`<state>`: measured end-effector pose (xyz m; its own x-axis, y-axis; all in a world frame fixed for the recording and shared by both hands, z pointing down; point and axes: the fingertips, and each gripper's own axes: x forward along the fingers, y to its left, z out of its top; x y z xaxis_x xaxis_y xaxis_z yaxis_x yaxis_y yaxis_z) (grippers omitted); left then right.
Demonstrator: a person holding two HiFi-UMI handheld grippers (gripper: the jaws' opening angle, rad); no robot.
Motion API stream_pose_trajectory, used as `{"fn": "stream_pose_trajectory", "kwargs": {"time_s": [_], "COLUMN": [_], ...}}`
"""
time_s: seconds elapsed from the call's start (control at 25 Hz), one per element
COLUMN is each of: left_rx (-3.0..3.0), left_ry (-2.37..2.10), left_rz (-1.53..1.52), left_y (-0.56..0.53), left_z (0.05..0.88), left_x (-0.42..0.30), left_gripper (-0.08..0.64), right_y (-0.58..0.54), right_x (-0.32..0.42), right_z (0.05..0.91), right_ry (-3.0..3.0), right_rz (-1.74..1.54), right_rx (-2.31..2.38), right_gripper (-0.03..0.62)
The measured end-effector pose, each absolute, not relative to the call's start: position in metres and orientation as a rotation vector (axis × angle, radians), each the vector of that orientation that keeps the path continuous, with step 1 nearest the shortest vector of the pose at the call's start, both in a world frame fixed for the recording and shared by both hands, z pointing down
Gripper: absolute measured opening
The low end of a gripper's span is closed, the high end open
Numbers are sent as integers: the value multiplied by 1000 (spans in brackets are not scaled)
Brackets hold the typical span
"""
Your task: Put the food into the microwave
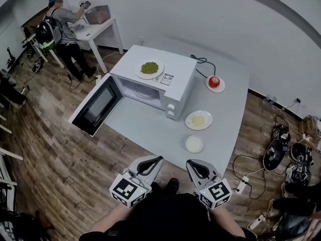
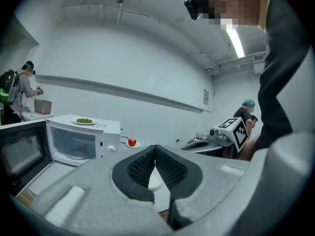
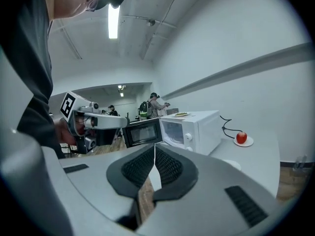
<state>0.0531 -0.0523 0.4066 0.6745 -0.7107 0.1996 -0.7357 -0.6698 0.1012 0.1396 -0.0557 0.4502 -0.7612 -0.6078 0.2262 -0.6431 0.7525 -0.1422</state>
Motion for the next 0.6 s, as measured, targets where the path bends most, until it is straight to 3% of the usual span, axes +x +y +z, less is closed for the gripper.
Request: {"fn": "stream_pose_trajectory", "kwargs": {"time_s": [0.6], "left_rx": [2886], "left_ry": [-988], "left_rz": [347], "left_y": [-126], "left_z": [409], "left_x": [33], "left_gripper": [9], "right_y": [-125], "right_x": [123], "right_z": [503], "right_ry": [-2516], "right_rz": [364], "right_rx": [1204], "right_gripper": [17]}}
